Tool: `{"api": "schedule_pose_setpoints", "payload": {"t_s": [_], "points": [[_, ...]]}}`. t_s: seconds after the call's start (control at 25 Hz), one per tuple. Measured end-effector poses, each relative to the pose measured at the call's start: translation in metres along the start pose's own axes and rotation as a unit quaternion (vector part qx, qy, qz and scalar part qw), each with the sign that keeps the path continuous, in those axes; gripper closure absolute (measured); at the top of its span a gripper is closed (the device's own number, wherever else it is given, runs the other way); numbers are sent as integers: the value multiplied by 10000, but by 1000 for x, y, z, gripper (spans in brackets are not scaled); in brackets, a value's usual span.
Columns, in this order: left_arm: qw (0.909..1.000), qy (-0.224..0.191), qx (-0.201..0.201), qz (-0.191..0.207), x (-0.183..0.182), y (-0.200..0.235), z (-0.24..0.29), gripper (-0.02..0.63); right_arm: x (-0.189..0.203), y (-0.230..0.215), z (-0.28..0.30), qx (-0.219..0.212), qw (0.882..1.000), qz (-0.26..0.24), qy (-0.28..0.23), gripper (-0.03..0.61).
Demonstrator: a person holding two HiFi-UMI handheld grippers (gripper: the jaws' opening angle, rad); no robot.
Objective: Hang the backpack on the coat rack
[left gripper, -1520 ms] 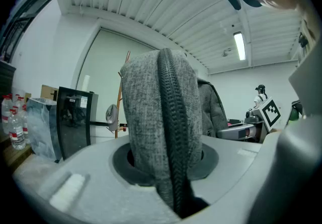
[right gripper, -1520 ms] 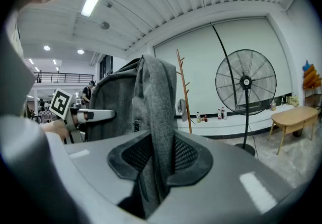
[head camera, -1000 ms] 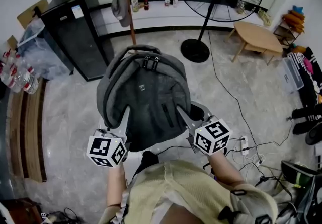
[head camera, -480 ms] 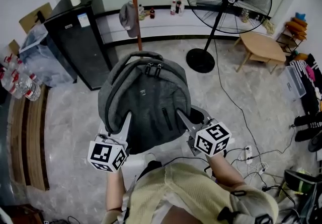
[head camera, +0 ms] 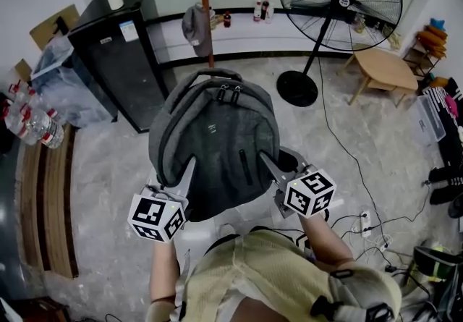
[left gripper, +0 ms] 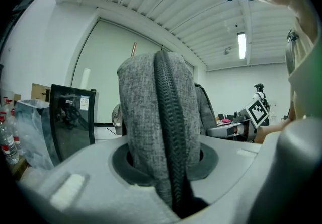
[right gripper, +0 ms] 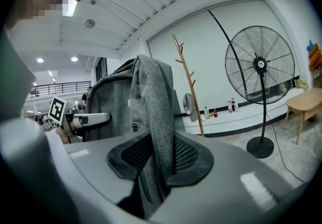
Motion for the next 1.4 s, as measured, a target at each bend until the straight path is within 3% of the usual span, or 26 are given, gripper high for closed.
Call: {"api": "schedule_pose_setpoints", "payload": {"t_s": [0.24, 0.48, 1.0, 1.4], "points": [[9997, 184, -149, -71, -4, 30, 7, 525, -4, 5, 28, -58, 10000, -66, 45, 470], [9996, 154, -173, -174, -8, 39, 35, 526, -16, -19, 45, -3, 9999, -147, -3, 469], [9986, 96, -459, -240, -22, 60, 163, 526, -56, -136, 111, -84, 9997, -230, -51, 469], [9966, 298, -660, -392, -30, 72, 263, 526, -84, -228, 159, -235, 9996, -140, 107, 468]]}}
Point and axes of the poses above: the fingertips, and each gripper's own axes: z forward along the fingers, y to its left, x out of its underside, the point moved 5 cm from there along -z, backward along the fingers, and after that the axes turned 7 degrees about -x, right-handed, at the moved point
